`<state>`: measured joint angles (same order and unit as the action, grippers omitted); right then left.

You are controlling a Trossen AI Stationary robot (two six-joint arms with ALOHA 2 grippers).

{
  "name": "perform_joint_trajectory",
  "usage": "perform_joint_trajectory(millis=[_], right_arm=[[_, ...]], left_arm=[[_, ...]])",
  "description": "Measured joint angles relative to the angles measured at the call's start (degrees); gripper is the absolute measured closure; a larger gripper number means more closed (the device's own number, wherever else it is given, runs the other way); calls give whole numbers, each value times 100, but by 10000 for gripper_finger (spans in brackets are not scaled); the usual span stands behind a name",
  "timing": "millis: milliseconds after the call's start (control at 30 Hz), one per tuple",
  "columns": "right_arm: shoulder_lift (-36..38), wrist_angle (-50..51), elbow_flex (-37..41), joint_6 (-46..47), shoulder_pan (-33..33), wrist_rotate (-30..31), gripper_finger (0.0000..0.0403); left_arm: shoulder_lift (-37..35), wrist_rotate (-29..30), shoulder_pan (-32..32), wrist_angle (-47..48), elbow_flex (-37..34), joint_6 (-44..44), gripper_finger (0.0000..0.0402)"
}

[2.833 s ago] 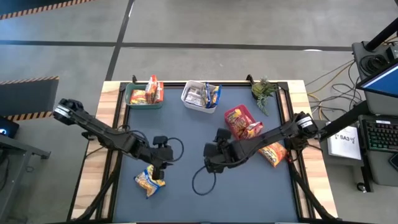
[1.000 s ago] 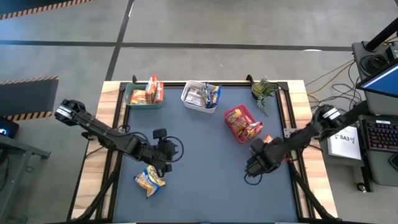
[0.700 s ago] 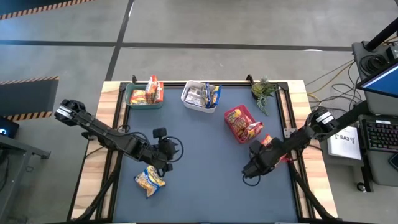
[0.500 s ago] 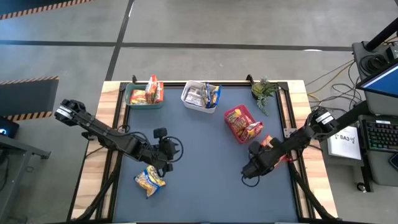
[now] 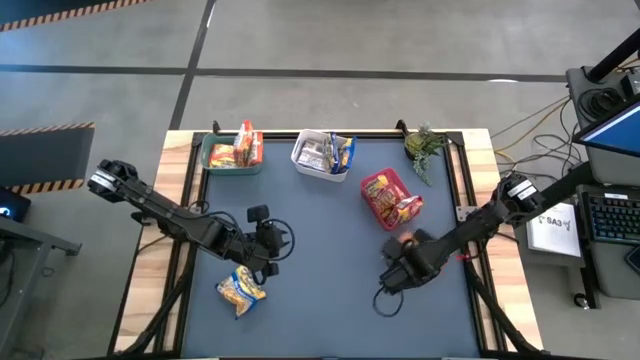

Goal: Sort Maruchan noodles
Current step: Put the orange noodle pack into the green bin

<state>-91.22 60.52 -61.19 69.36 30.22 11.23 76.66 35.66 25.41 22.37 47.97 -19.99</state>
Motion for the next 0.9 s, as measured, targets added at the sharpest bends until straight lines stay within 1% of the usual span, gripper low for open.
perform_joint_trajectory(millis=[67, 133, 200, 267, 300, 367, 467, 600, 700, 800, 900], right_arm=[[2, -1079, -100, -498, -1, 361, 393], [-3, -2435, -143, -1198, -23, 762, 394], [-40, -3748, -177, -1970, -50, 1336, 394], [-89, -4638, -268, -2675, -117, 1713, 394], [-123, -4933, -342, -2989, -170, 1722, 394], [-173, -5059, -528, -3352, -266, 1731, 394], [-236, -5042, -739, -3590, -414, 1741, 394], [-243, -5265, -785, -3782, -598, 1817, 394], [-243, -5369, -764, -4073, -679, 2063, 394], [-243, -5582, -737, -4318, -783, 2071, 394], [-238, -6072, -600, -4548, -921, 1811, 394]], left_arm=[[0, 0, 0, -116, -2, 1, 303], [0, 1, 0, -276, -2, 17, 303], [0, -3, 0, -425, -2, 81, 303], [0, -4, 0, -555, -2, 158, 303], [0, -9, 0, -606, -2, 177, 303], [0, -13, 0, -638, -2, 176, 303], [0, -19, 7, -649, -2, 120, 303], [17, -22, 7, -656, -2, 105, 303], [16, -22, 8, -626, -2, 111, 303], [-126, -8, 104, -7, 103, 149, 303], [-439, 158, 234, 632, 365, 222, 303]])
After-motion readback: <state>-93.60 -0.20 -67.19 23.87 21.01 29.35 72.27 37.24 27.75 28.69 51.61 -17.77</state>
